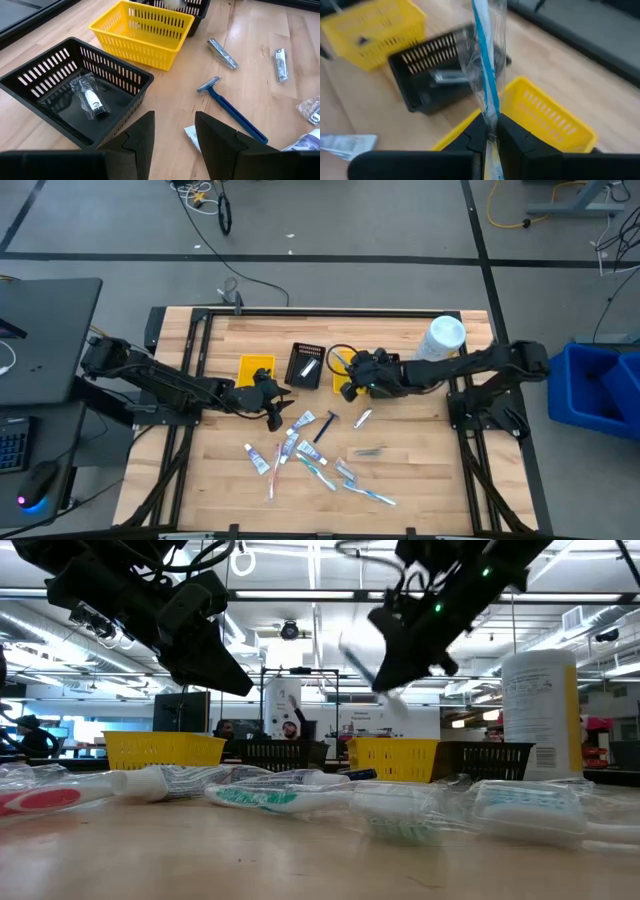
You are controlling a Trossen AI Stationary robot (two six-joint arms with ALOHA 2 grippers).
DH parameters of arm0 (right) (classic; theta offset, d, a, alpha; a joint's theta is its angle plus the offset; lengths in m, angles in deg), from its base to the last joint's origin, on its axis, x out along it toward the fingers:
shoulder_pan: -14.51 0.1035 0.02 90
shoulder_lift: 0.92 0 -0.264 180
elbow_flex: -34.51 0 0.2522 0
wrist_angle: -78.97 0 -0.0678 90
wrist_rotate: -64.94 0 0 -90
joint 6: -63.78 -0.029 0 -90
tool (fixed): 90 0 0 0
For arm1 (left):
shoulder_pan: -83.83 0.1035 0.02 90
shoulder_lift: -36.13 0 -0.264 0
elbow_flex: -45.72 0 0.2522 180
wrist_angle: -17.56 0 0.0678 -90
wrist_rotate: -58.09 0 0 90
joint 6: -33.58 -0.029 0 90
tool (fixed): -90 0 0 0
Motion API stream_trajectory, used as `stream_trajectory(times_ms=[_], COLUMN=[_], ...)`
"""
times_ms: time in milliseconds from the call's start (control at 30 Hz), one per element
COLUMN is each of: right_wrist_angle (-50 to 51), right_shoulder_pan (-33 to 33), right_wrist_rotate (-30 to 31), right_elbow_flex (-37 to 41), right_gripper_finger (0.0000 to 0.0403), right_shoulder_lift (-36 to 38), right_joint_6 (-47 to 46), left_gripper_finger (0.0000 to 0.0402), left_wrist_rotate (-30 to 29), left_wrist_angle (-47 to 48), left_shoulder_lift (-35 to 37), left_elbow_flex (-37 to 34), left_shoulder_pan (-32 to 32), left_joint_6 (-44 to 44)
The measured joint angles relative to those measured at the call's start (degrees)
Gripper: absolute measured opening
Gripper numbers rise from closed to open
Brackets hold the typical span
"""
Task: Pick & Place Travel size toiletries
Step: Put the blue toothbrush into the right yellow bin, then put the violet toothpaste into the right black bin
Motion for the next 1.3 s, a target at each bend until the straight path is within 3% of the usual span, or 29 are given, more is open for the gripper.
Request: stream_trajectory(times_ms=[267, 500, 700, 867, 1067, 1300], right_wrist_angle=[-0.06, 1.52, 2.50, 2.54, 1.09, -1.65], right_shoulder_pan=[-3.48, -5.67, -7.32, -8.42, -8.74, -8.02], right_wrist_rotate=[0.00, -4.08, -4.21, -8.18, -8.21, -8.19], right_elbow_flex=[0.00, 0.00, 0.02, 0.02, 0.02, 0.02], right_gripper_finger=[0.0039, 0.0052, 0.0083, 0.0128, 0.0174, 0.0200], right_shoulder_lift=[-7.11, -9.11, -9.34, -9.34, -8.42, -3.80], right_joint_6=[-1.71, -5.96, -8.34, -7.83, -1.32, 6.40], left_gripper_finger=[0.0151, 0.0151, 0.0151, 0.0151, 0.0151, 0.0151], left_wrist_rotate=[0.01, 0.01, 0.00, 0.01, -0.25, -1.54], left_wrist_angle=[0.01, 0.02, 0.01, 0.00, 0.00, 0.00], left_shoulder_lift=[0.00, 0.00, 0.00, 0.00, 0.00, 0.00], left_elbow_flex=[0.00, 0.00, 0.00, 0.00, 0.00, 0.00], left_shoulder_pan=[0.01, 0.00, 0.00, 0.00, 0.00, 0.02], left_joint_6=[-0.33, -0.31, -0.33, -0.33, -0.33, -0.07])
